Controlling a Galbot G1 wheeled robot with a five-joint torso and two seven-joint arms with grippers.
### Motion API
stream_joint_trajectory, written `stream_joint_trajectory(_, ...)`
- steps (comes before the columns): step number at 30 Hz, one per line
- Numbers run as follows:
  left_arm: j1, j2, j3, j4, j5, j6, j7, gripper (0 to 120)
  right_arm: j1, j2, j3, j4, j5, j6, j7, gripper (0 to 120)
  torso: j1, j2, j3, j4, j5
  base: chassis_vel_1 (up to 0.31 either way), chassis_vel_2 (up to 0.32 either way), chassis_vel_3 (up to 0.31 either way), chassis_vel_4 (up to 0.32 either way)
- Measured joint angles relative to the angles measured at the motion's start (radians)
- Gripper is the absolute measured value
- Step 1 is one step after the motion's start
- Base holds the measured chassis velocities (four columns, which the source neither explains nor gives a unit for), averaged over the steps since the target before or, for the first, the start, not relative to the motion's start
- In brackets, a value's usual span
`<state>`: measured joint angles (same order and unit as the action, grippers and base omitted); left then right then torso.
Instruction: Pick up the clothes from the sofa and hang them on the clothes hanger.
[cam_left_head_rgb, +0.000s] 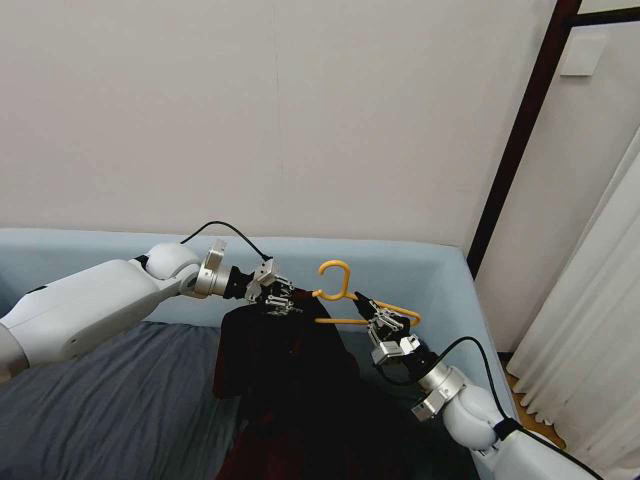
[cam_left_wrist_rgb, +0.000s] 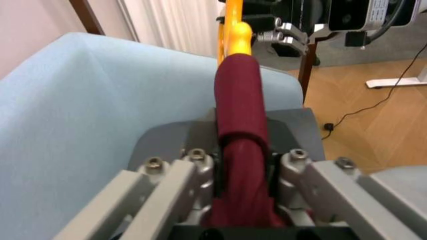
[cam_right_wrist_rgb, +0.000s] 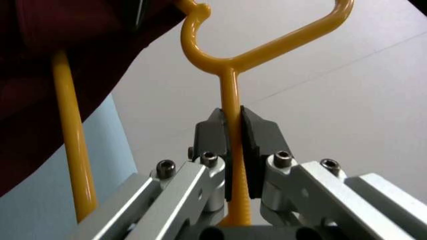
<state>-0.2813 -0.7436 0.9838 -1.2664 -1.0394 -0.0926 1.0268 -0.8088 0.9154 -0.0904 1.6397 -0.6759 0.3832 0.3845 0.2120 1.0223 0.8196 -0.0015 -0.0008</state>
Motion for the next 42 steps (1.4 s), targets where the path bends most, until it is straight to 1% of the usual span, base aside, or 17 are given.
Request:
stream_joint_trajectory(2, 0.003, 0.002, 0.000, -0.004, 0.000, 0.000, -0.002, 8, -0.001, 0.000, 0.001, 0.001, -0.002, 0.001, 0.001, 4, 0.000, 0.000, 0.000, 0.0001, 0.0000, 0.000, 0.000, 0.000, 0.000)
stream_joint_trajectory(15, 0.018, 0.015, -0.005, -0.018, 0.001, -0.003, -0.006, 8, -0.016, -0.006, -0.005, 0.018, -0.001, -0.003, 0.002, 4, 0.000, 0.000, 0.000, 0.0002, -0.0001, 0.000, 0.000, 0.000, 0.000)
stream_joint_trajectory(17, 0.022, 0.017, -0.010, -0.018, 0.001, -0.004, -0.007, 8, -0.020, -0.010, -0.009, 0.025, 0.009, -0.008, 0.003, 8, 0.000, 0.000, 0.000, 0.0002, 0.0000, 0.000, 0.000, 0.000, 0.000)
stream_joint_trajectory(19, 0.028, 0.017, -0.019, -0.016, 0.000, -0.008, -0.011, 8, -0.028, -0.016, -0.014, 0.037, 0.029, -0.011, 0.002, 17, 0.000, 0.000, 0.000, 0.0002, 0.0000, 0.000, 0.000, 0.000, 0.000)
stream_joint_trajectory(20, 0.028, 0.017, -0.019, -0.016, 0.000, -0.008, -0.011, 8, -0.028, -0.016, -0.014, 0.037, 0.029, -0.011, 0.002, 17, 0.000, 0.000, 0.000, 0.0002, 0.0000, 0.000, 0.000, 0.000, 0.000)
stream_joint_trajectory(23, 0.036, 0.020, -0.031, -0.014, -0.002, -0.011, -0.024, 8, -0.045, -0.023, -0.018, 0.057, 0.051, -0.014, -0.001, 30, 0.000, 0.000, 0.000, 0.0001, 0.0002, 0.000, 0.000, 0.000, 0.000)
stream_joint_trajectory(24, 0.036, 0.020, -0.031, -0.014, -0.002, -0.011, -0.024, 8, -0.045, -0.023, -0.018, 0.057, 0.051, -0.014, -0.001, 30, 0.000, 0.000, 0.000, 0.0001, 0.0002, 0.000, 0.000, 0.000, 0.000)
stream_joint_trajectory(28, 0.052, 0.024, -0.044, -0.002, 0.003, -0.023, -0.036, 8, -0.081, -0.052, 0.002, 0.114, 0.096, -0.022, 0.002, 50, 0.000, 0.000, 0.000, 0.0003, 0.0000, 0.000, 0.000, 0.000, 0.000)
stream_joint_trajectory(29, 0.052, 0.024, -0.044, -0.002, 0.003, -0.023, -0.036, 8, -0.081, -0.052, 0.002, 0.114, 0.096, -0.022, 0.002, 50, 0.000, 0.000, 0.000, 0.0003, 0.0000, 0.000, 0.000, 0.000, 0.000)
stream_joint_trajectory(31, 0.063, 0.028, -0.053, 0.002, 0.007, -0.027, -0.039, 7, -0.113, -0.078, 0.024, 0.147, 0.139, -0.015, 0.007, 58, 0.000, 0.000, 0.000, 0.0003, -0.0001, 0.000, 0.000, 0.000, 0.000)
stream_joint_trajectory(33, 0.074, 0.030, -0.062, 0.007, 0.011, -0.033, -0.039, 7, -0.159, -0.107, 0.045, 0.184, 0.220, -0.009, 0.012, 68, 0.000, 0.000, 0.000, 0.0002, -0.0002, 0.000, 0.000, 0.000, 0.000)
stream_joint_trajectory(34, 0.074, 0.030, -0.062, 0.007, 0.011, -0.033, -0.039, 7, -0.159, -0.107, 0.045, 0.184, 0.220, -0.009, 0.012, 68, 0.000, 0.000, 0.000, 0.0002, -0.0002, 0.000, 0.000, 0.000, 0.000)
stream_joint_trajectory(35, 0.078, 0.030, -0.066, 0.010, 0.014, -0.036, -0.040, 7, -0.182, -0.119, 0.049, 0.199, 0.272, -0.015, 0.012, 71, 0.000, 0.000, 0.000, 0.0002, 0.0000, 0.000, 0.000, 0.000, 0.000)
stream_joint_trajectory(37, 0.082, 0.027, -0.071, 0.018, 0.017, -0.042, -0.042, 5, -0.233, -0.148, 0.055, 0.233, 0.434, -0.044, -0.006, 80, 0.000, 0.000, 0.000, 0.0001, -0.0001, 0.000, 0.000, 0.000, 0.000)
stream_joint_trajectory(39, 0.084, 0.024, -0.074, 0.019, 0.018, -0.045, -0.046, 1, -0.298, -0.164, 0.069, 0.249, 0.586, -0.051, -0.059, 90, 0.000, 0.000, 0.000, 0.0000, -0.0002, 0.000, 0.000, 0.000, 0.000)
stream_joint_trajectory(40, 0.084, 0.024, -0.074, 0.019, 0.018, -0.045, -0.046, 1, -0.298, -0.164, 0.069, 0.249, 0.586, -0.051, -0.059, 90, 0.000, 0.000, 0.000, 0.0000, -0.0002, 0.000, 0.000, 0.000, 0.000)
stream_joint_trajectory(42, 0.084, 0.026, -0.075, 0.010, 0.017, -0.046, -0.050, 1, -0.348, -0.164, 0.092, 0.205, 0.689, 0.006, -0.113, 98, 0.000, 0.000, 0.000, -0.0002, 0.0000, 0.000, 0.000, 0.000, 0.000)
